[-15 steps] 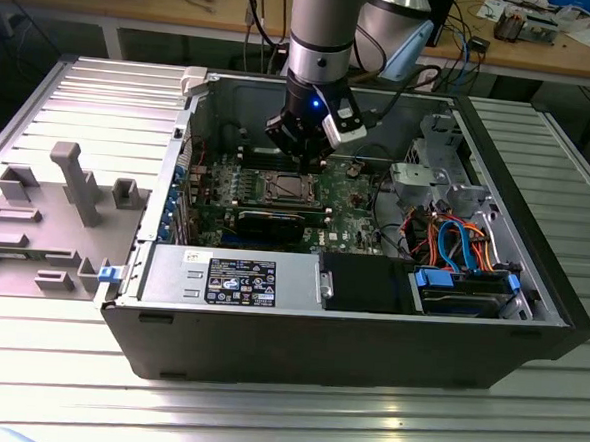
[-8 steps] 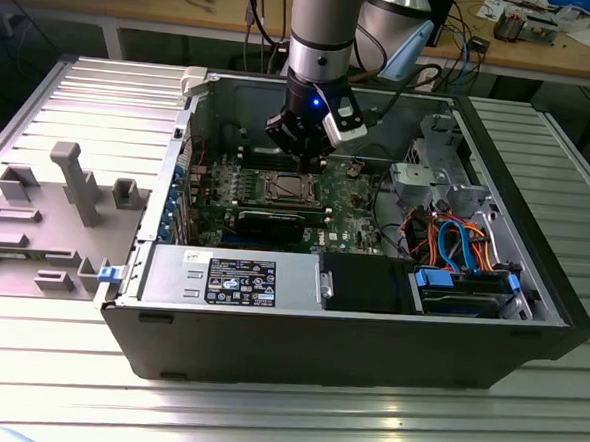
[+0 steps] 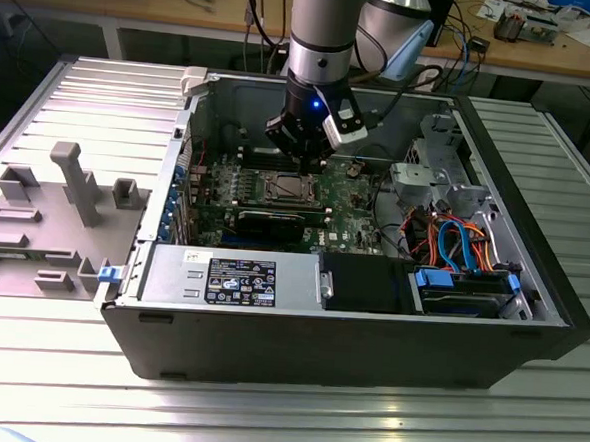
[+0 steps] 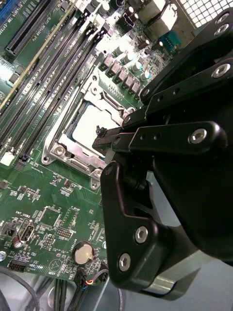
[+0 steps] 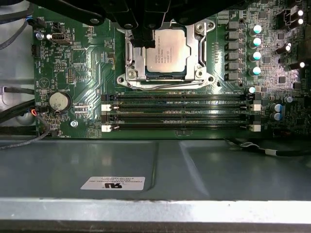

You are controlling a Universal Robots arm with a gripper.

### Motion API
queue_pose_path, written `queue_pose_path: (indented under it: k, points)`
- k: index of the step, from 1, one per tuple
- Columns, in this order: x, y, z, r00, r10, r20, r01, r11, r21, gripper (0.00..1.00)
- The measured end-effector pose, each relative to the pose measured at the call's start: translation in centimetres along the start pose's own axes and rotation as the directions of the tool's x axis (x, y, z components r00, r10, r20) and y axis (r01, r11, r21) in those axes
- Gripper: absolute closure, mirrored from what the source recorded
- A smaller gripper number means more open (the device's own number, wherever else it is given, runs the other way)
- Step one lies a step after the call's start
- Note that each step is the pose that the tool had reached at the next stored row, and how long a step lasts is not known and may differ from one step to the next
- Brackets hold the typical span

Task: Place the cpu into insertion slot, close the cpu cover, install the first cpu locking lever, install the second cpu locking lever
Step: 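Install the second cpu locking lever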

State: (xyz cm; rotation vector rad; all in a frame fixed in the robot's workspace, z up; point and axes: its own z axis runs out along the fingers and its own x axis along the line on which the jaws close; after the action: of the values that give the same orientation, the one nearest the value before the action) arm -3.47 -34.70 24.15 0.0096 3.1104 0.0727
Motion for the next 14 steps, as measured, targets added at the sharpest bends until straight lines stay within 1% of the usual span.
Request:
queue_pose_path:
  k: [12, 14]
  points:
    - [0.00, -0.08, 0.00, 1.0000, 0.000, 0.0000, 0.000, 1.0000, -0.0001, 0.89]
    - [-0.01, -0.18, -0.01, 1.0000, 0.000, -0.0001, 0.000, 1.0000, 0.0000, 0.89]
